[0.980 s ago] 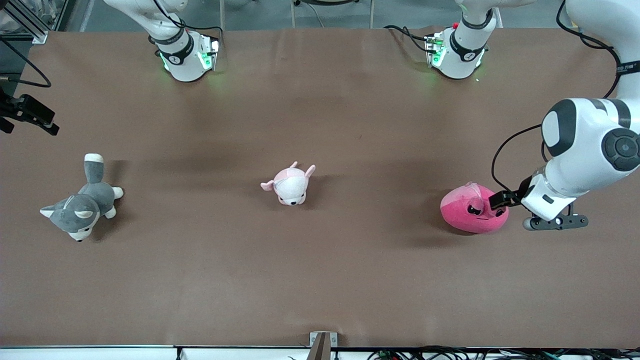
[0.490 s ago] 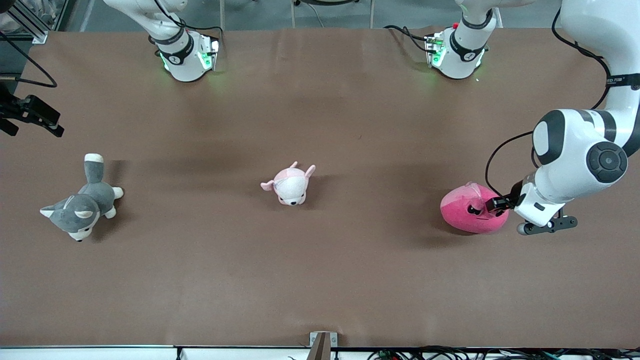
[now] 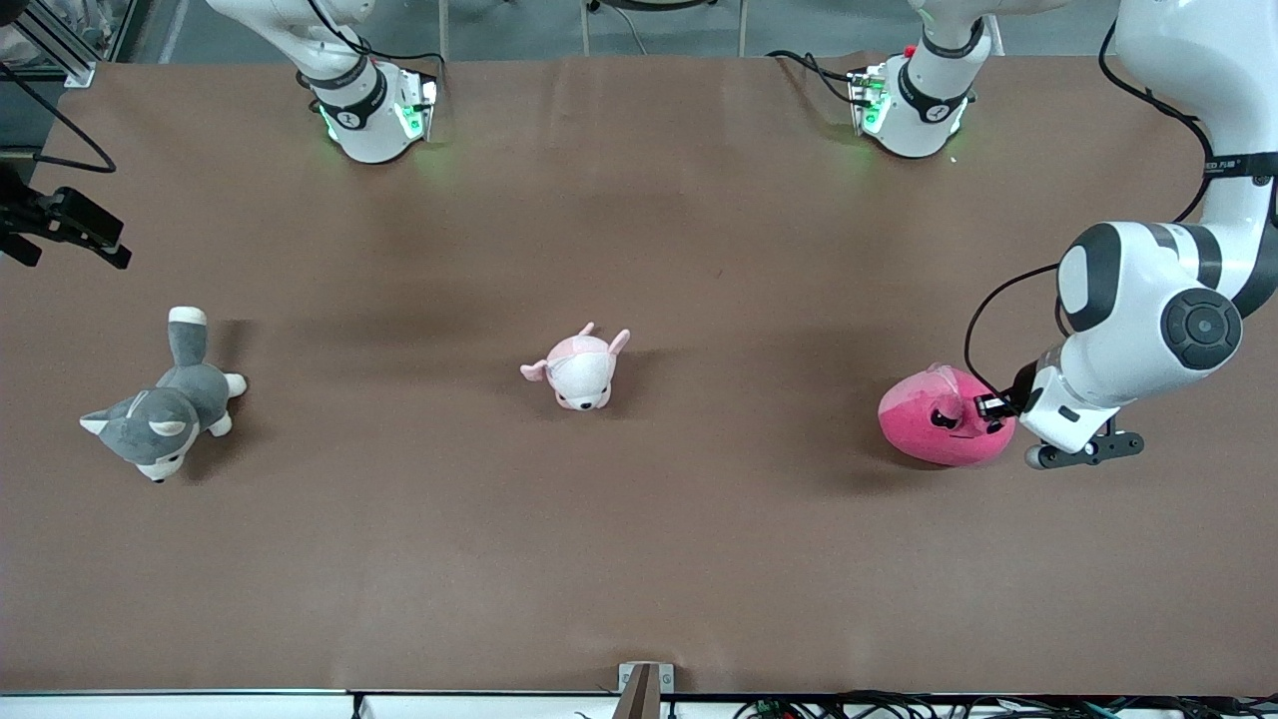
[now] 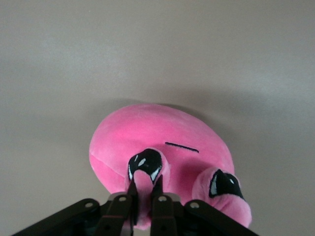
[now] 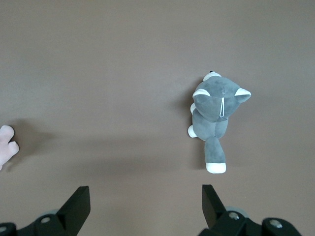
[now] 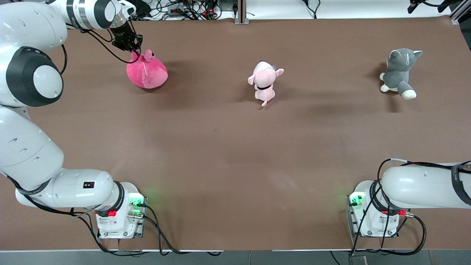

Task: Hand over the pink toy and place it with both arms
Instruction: 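Close the left gripper on the pink plush's ear, then carry the pink plush toward the right gripper while the right gripper approaches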

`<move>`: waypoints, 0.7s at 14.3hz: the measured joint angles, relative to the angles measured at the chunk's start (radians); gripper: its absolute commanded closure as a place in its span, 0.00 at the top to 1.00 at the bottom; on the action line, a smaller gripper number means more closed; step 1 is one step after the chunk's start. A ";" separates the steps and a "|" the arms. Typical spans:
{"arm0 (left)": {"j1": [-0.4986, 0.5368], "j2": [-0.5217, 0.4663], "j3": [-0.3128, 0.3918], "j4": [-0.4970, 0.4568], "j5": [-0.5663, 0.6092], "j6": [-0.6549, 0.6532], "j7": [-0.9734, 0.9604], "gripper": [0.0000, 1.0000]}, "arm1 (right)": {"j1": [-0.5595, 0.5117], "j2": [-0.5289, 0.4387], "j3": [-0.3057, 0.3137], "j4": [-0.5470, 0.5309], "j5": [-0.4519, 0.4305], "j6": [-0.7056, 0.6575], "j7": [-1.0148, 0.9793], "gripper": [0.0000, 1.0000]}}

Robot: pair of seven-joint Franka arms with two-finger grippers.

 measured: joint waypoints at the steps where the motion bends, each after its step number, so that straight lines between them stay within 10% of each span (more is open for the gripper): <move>1: 0.001 -0.007 -0.011 0.002 0.000 0.000 0.000 0.00 | 0.000 0.000 0.000 0.000 0.000 0.000 0.000 1.00; 10: -0.001 -0.092 -0.122 0.178 -0.270 -0.304 -0.013 0.00 | 0.002 0.003 -0.001 0.000 0.096 -0.003 0.001 0.94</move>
